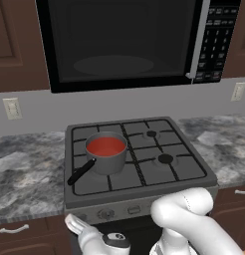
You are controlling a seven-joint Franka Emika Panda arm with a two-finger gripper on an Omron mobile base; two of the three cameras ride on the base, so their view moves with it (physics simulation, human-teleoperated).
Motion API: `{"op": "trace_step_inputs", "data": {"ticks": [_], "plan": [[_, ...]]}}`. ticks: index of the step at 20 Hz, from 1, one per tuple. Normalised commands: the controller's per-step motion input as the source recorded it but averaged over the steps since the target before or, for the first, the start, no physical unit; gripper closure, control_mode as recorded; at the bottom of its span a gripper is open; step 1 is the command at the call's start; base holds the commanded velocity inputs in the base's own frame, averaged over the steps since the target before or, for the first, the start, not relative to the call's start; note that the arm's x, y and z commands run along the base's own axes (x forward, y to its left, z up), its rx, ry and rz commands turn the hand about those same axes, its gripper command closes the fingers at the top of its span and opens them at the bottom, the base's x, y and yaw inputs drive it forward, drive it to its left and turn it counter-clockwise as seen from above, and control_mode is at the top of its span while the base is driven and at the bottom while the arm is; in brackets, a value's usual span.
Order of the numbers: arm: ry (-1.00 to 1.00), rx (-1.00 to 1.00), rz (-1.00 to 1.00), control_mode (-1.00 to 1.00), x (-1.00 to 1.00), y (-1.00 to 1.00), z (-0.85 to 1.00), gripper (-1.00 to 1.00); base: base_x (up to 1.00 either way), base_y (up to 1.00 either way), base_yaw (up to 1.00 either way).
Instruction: Wait until the marinara sauce is simmered to a deep red color and then turn off the stove.
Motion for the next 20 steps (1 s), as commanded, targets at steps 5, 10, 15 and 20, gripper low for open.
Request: {"op": "trace_step_inputs", "data": {"ticks": [5, 10, 15, 20], "plan": [[0.09, 0.26, -0.16, -1.0, -0.13, 0.0, 0.0, 1.0, 0.0, 0.0, 0.0], [0.09, 0.26, -0.17, -1.0, -0.13, 0.0, 0.0, 1.0, 0.0, 0.0, 0.0], [0.07, 0.23, -0.19, -1.0, -0.09, 0.03, -0.05, 1.0, 0.0, 0.0, 0.0], [0.05, 0.21, -0.2, -1.0, -0.06, 0.08, -0.12, 1.0, 0.0, 0.0, 0.0]]}}
